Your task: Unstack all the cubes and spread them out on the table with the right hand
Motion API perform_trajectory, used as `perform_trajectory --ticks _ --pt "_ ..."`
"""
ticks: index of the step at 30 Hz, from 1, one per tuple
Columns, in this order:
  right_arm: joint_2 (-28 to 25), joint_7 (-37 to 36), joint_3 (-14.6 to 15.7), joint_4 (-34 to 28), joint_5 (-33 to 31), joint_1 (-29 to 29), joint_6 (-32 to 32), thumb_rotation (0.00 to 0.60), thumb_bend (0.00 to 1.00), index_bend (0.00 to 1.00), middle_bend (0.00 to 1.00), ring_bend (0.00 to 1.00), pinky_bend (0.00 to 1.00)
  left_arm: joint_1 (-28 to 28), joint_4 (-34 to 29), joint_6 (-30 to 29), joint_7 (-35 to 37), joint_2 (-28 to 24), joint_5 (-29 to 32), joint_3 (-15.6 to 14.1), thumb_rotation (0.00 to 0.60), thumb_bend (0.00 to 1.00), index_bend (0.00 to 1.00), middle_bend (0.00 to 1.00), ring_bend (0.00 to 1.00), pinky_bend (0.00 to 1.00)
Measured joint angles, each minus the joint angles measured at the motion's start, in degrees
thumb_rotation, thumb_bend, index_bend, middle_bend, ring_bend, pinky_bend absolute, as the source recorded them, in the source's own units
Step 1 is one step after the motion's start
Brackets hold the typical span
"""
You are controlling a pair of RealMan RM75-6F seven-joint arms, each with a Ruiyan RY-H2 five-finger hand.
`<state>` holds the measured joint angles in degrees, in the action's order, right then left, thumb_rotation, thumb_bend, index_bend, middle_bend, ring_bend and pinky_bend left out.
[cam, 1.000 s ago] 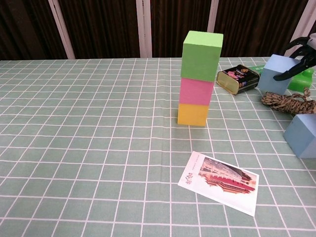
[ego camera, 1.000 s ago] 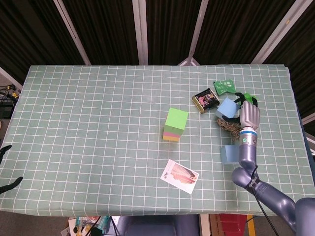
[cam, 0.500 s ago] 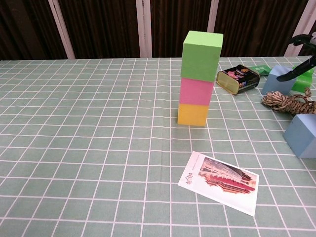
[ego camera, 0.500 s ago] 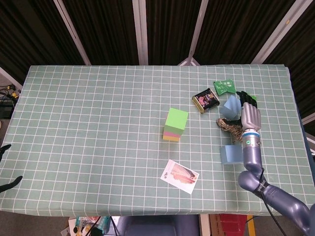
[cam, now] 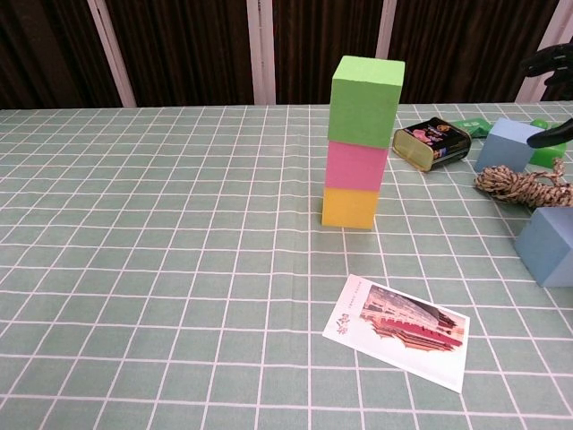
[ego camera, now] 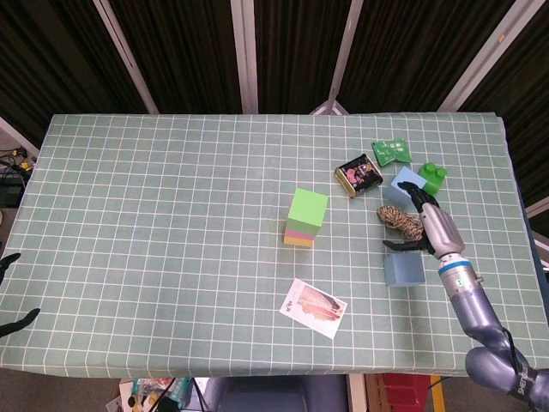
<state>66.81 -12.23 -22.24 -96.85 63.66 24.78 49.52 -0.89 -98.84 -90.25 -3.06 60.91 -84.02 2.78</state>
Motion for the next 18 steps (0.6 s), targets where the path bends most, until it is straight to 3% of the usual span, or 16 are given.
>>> perform_trajectory --ticks 3,6,18 --pt "-0.88 -2.92 1.98 -1.90 6.74 -2.29 1.77 0.600 0.11 0.10 0.08 0.04 0.00 -0.18 0.09 -0.29 0.38 -0.15 -0.37 -0.16 0.600 0.17 0.18 0.00 0.00 0.00" --pt "-0.98 -3.02 3.73 -4.26 9.45 -3.43 4.29 0.600 0.11 0.10 0.08 0.04 0.00 -0.31 0.13 -0.47 0.79 -0.26 -0.51 -0.23 0.600 0.17 0.18 0.00 0.00 0.00" --pt "3.26 5.19 2.61 -10.01 0.87 -0.53 8.80 0.600 0.11 0.10 0.08 0.04 0.00 -0.49 0.32 -0.73 1.69 -0.62 -0.10 0.07 0.600 0.17 0.18 0.00 0.00 0.00"
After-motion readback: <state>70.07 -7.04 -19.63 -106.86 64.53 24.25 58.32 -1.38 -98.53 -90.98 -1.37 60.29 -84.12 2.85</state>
